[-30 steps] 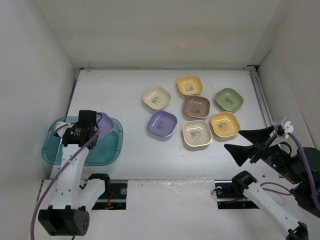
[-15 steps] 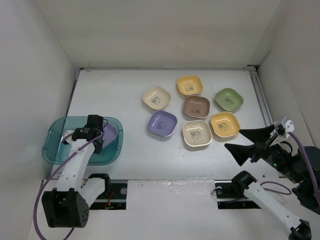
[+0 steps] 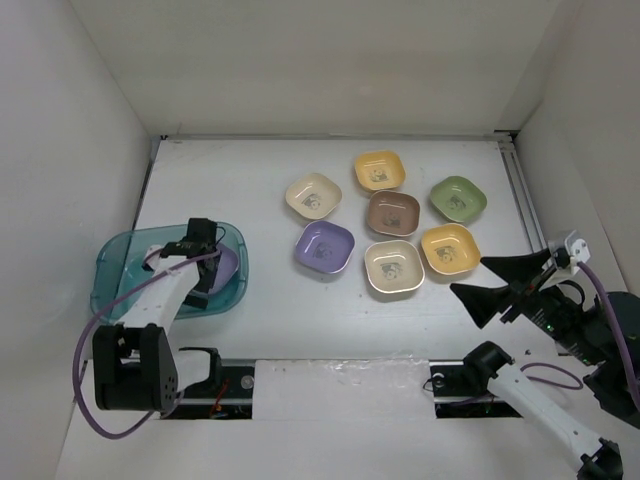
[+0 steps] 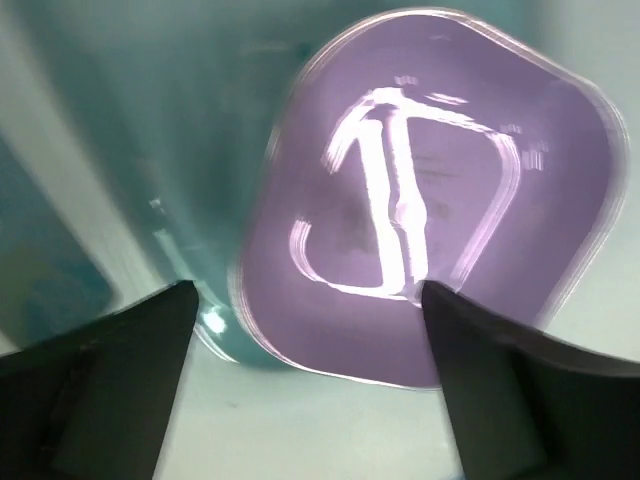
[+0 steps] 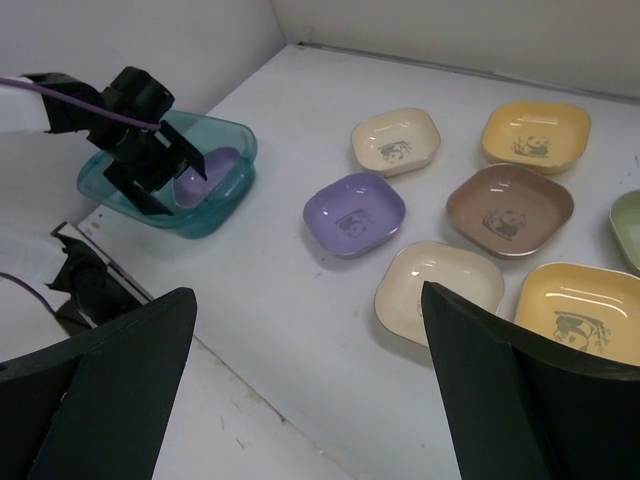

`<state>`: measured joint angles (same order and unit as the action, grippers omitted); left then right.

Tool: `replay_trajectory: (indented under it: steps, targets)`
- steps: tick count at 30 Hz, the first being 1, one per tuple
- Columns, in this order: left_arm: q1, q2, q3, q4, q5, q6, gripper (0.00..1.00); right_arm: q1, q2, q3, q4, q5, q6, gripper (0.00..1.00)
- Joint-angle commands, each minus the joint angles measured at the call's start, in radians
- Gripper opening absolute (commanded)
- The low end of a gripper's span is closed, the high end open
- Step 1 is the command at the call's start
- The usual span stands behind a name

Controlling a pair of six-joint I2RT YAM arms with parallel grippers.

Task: Place the plates into the plastic bin on the countertop

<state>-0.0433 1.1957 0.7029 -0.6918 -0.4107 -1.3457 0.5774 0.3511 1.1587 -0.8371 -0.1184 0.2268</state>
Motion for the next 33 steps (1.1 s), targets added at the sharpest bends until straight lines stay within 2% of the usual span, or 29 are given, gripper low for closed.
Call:
replay_trajectory:
  steps: [1,6,8,9,12,13,15,16,17,19,20,21,23,25,29,33]
  targets:
    - [-0.041,-0.041,0.085,-0.024,-0.019,0.002,0.99,0.006,0.037,0.009,0.032,0.031,-0.012,1.0]
    - [-0.05,-0.184,0.167,-0.103,-0.031,0.069,1.0,0.006,0.046,-0.011,0.055,0.019,-0.003,1.0]
    - [-0.05,-0.235,0.188,-0.037,-0.022,0.141,1.0,0.006,0.055,-0.022,0.065,0.019,0.008,1.0]
    - [-0.05,-0.28,0.188,0.03,0.034,0.274,1.0,0.006,0.055,-0.022,0.066,0.019,0.008,1.0]
    - [-0.05,-0.282,0.178,0.201,0.159,0.429,1.0,0.006,0.066,-0.059,0.09,0.019,0.017,1.0]
    - [-0.059,-0.227,0.2,0.221,0.237,0.494,1.0,0.006,0.075,-0.059,0.09,0.034,0.017,1.0]
    - [-0.113,-0.159,0.24,0.241,0.282,0.542,1.0,0.006,0.086,-0.082,0.101,0.057,0.017,1.0]
    - [-0.174,-0.092,0.272,0.241,0.22,0.542,1.0,0.006,0.095,-0.082,0.11,0.069,0.017,1.0]
    - [-0.334,-0.053,0.356,0.241,0.184,0.554,1.0,0.006,0.095,-0.093,0.11,0.092,0.026,1.0]
    - [-0.504,0.048,0.488,0.146,0.055,0.557,1.0,0.006,0.104,-0.103,0.119,0.114,0.026,1.0]
    - [-0.609,0.17,0.62,0.106,-0.015,0.557,1.0,0.006,0.104,-0.103,0.119,0.128,0.037,1.0]
    - [-0.641,0.232,0.676,0.031,-0.032,0.571,1.0,0.006,0.104,-0.103,0.119,0.128,0.037,1.0]
    - [-0.682,0.389,0.753,-0.02,-0.08,0.603,1.0,0.006,0.104,-0.103,0.119,0.119,0.055,1.0]
    - [-0.698,0.459,0.788,-0.038,-0.08,0.603,1.0,0.006,0.095,-0.103,0.119,0.118,0.055,1.0]
    - [-0.698,0.505,0.692,0.063,-0.008,0.606,1.0,0.006,0.086,-0.103,0.095,0.141,0.055,1.0]
    - [-0.698,0.495,0.591,0.112,-0.008,0.556,0.96,0.006,0.086,-0.103,0.095,0.141,0.055,1.0]
